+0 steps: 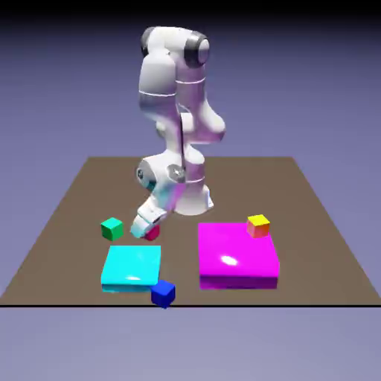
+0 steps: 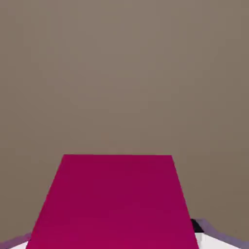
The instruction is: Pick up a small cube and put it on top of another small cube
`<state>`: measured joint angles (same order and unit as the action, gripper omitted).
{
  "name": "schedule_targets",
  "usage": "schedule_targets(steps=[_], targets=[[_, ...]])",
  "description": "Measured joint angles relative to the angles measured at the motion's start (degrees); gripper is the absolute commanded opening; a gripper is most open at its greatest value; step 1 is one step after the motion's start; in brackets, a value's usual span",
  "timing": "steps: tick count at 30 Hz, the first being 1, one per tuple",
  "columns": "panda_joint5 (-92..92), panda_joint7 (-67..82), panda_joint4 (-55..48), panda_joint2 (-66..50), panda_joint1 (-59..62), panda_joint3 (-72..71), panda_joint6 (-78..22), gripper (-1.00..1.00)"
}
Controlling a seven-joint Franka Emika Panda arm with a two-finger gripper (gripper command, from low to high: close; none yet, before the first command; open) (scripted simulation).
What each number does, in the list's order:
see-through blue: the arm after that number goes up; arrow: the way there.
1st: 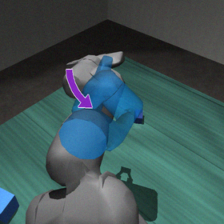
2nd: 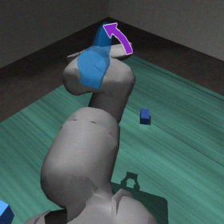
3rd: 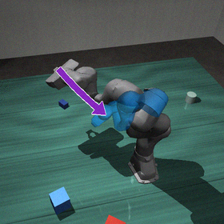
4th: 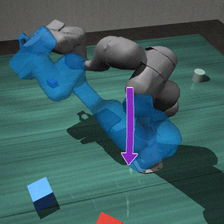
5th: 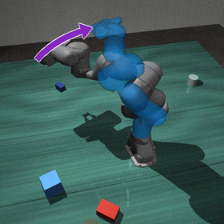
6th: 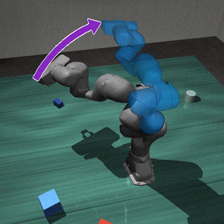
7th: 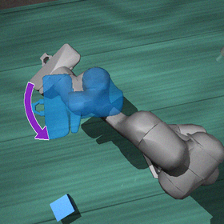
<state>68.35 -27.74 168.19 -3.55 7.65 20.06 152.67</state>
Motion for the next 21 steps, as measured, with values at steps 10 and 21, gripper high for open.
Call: schedule_targets(steps=[10,21], targets=[[-17.38,14.58,-0.60,12.26,-7.21,-8.02,-11.06,-1.00],[-36.46,29.83,-16.02,14.88,-30.04,-27.40,-25.53,-1.00]])
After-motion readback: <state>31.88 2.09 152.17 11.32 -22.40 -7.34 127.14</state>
